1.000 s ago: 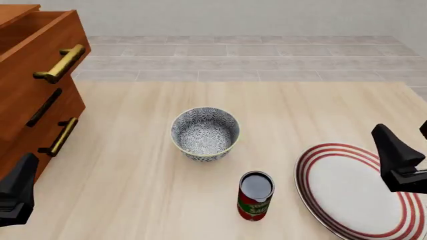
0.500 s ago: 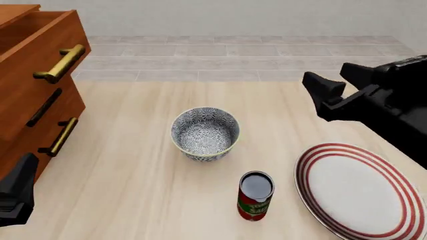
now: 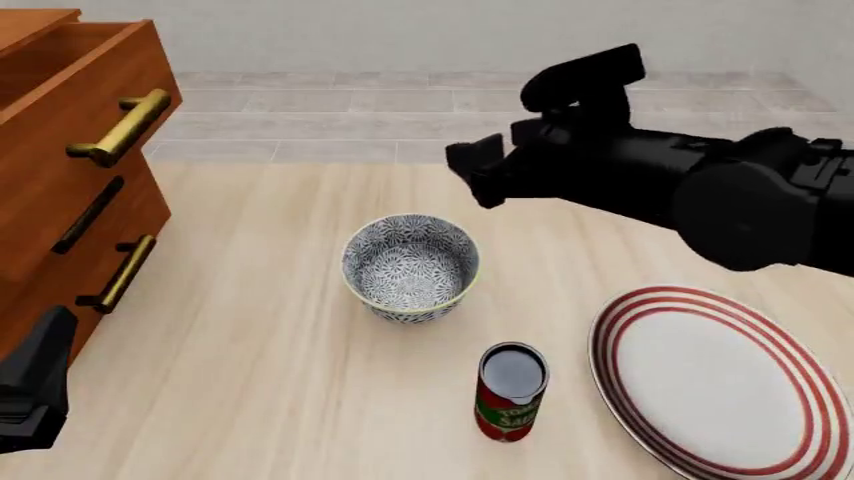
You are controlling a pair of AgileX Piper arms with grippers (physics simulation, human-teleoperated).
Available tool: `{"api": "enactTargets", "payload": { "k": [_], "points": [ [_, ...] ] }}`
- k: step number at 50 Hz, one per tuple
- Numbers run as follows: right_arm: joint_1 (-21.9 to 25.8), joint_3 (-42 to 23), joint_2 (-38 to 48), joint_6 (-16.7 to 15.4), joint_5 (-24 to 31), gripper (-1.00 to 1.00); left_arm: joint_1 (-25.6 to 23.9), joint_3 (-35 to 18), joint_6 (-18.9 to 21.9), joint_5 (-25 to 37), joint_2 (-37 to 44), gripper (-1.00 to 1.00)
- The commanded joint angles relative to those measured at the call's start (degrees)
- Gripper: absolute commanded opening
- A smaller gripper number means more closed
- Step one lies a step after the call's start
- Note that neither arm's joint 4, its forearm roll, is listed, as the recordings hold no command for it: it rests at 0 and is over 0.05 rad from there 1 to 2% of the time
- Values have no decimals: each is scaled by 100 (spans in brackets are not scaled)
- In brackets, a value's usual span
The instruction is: Put the bowl on the plate.
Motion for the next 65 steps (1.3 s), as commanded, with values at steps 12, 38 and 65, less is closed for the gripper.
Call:
{"api": "enactTargets", "payload": {
  "k": [12,38,65],
  "points": [
    [-90,-1138,1485,-417,1184,100,0,0,0,0,0,100],
    [-456,-1344,2161,-611,1259,100,0,0,0,0,0,100],
    [-399,-1257,2808,-329,904,100,0,0,0,0,0,100]
  ]
}}
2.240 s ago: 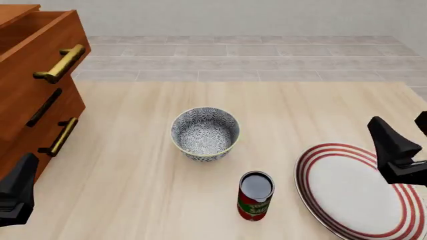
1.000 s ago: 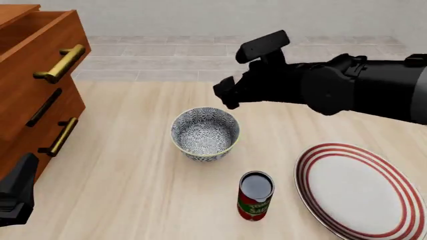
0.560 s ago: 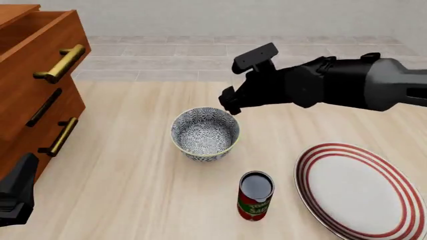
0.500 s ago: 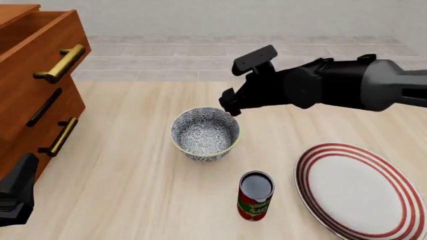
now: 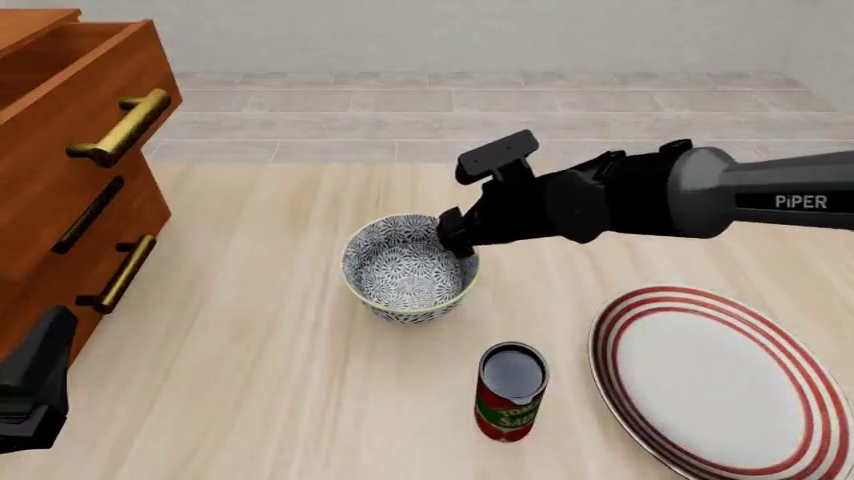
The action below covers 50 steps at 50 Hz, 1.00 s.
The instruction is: Put the bowl on the plate.
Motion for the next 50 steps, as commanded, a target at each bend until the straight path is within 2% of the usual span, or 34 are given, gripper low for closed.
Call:
{"api": "enactTargets", "payload": {
  "k": [1,22,50],
  "points": [
    [10,-24,239,64,-79,100,0,0,0,0,0,100],
    [73,2,628,226,-285,100,0,0,0,0,0,100],
    [13,30,1019,289,-483,100,0,0,0,0,0,100]
  ]
}}
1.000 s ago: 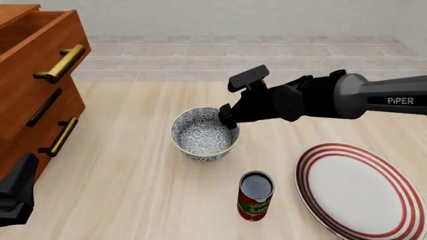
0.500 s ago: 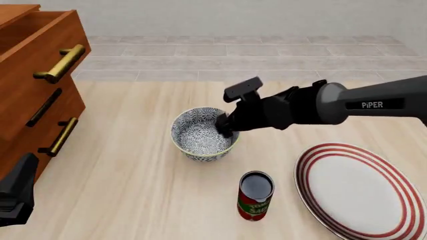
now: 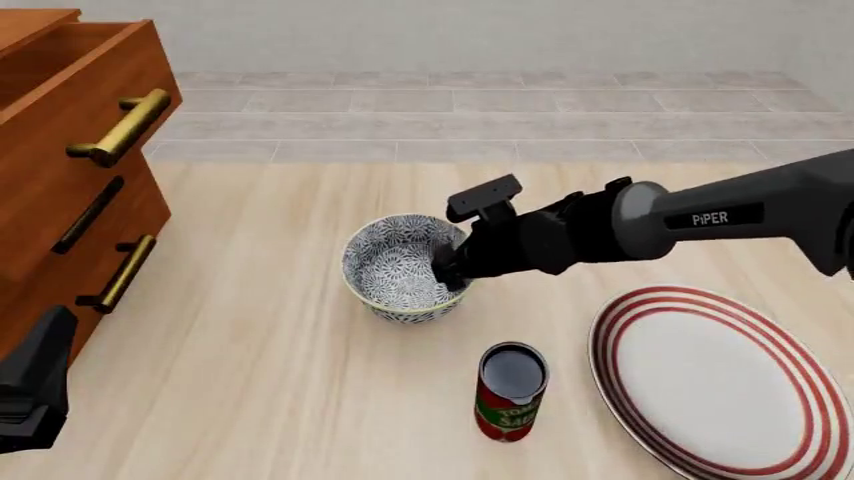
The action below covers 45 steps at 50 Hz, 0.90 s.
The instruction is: Put the bowl on the plate.
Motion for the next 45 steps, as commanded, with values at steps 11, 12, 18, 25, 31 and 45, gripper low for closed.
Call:
{"api": "enactTargets", "payload": {
  "k": [11,12,18,25,31,45],
  "points": [
    [-6,41,123,54,-108,-100,0,0,0,0,0,100],
    [-27,15,133,38,-85,-100,0,0,0,0,0,100],
    [3,-28,105,40,-55,-100,0,0,0,0,0,100],
    [3,-81,36,39,-5,-100,0,0,0,0,0,100],
    [12,-126,-113,37,64,-100,0,0,0,0,0,100],
    [-47,-183,-530,65,144,-100,0,0,0,0,0,100]
  ]
}}
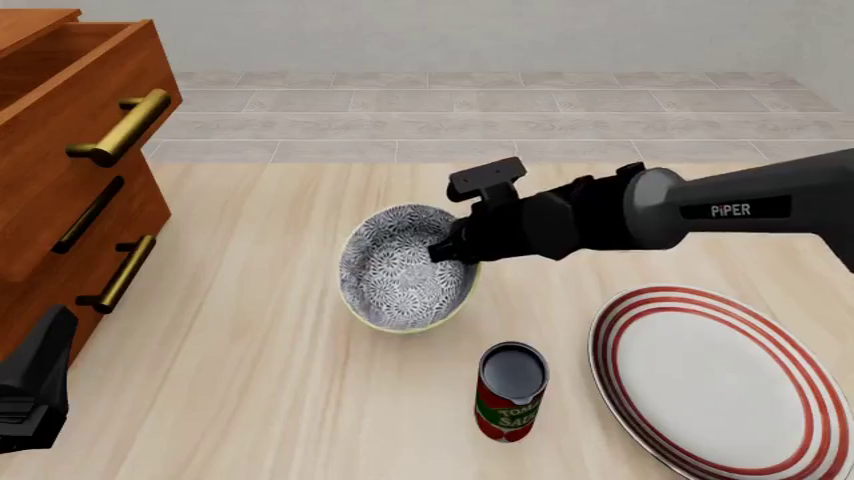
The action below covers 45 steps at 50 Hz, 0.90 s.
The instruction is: Put the bowl on the plate.
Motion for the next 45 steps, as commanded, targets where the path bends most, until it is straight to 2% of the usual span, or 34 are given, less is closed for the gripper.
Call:
{"api": "enactTargets", "payload": {
  "k": [1,28,35,45],
  "points": [
    [-73,-60,-281,57,76,-100,0,0,0,0,0,100],
    [-515,111,-1176,-107,226,-100,0,0,0,0,0,100],
    [-812,461,-1589,-93,181,-100,0,0,0,0,0,100],
    [-1479,1015,-2328,-145,257,-100,0,0,0,0,0,100]
  ]
}}
